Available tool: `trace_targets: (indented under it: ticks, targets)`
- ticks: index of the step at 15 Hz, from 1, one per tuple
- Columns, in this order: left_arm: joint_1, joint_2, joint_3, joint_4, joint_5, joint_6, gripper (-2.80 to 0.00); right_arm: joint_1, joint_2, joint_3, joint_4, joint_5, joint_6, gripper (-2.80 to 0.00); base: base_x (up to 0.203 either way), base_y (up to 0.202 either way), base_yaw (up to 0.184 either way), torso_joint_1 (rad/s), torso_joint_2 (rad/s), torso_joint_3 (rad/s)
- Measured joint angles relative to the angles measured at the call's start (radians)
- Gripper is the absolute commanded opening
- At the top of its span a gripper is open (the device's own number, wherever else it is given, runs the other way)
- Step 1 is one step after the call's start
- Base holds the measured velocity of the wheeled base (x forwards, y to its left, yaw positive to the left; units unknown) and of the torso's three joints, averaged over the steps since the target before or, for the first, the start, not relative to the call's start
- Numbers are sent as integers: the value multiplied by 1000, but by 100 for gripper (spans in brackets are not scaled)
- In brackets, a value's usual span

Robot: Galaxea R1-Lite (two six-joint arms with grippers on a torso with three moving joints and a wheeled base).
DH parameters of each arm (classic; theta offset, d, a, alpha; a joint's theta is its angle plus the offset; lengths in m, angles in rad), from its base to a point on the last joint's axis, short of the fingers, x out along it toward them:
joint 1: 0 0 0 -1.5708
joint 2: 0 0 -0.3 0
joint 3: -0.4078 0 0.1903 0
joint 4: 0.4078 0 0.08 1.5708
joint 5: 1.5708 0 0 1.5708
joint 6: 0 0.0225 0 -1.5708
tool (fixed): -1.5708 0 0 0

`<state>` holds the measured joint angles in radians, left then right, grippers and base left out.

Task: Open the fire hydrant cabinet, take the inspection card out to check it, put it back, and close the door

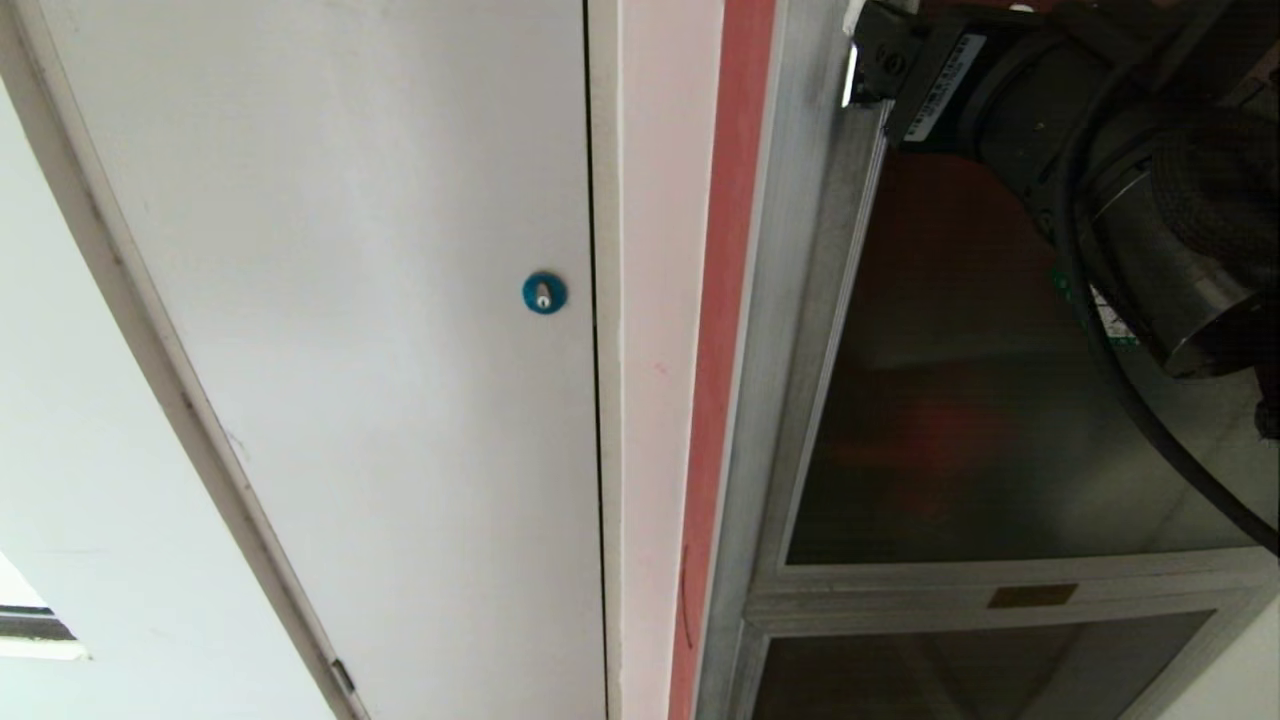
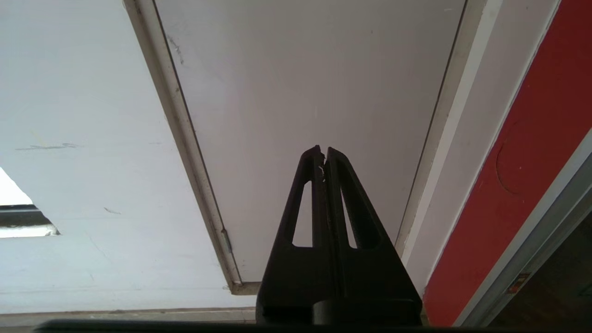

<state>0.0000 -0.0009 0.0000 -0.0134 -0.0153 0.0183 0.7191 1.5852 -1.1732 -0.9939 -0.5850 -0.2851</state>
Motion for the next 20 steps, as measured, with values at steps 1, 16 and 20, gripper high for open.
trace_targets:
  ticks: [1,16,20]
  targets:
    - [0,0,0,0,0,0,-280,0,8,-7,-8,-9,-2,0,0,0,0,0,0,0]
    - [0,0,0,0,0,0,-280,-13,73,-87,-27,-30,-15,-280,0,0,0,0,0,0]
    - [0,0,0,0,0,0,-280,-13,84,-95,-27,-34,-14,-280,0,0,0,0,0,0]
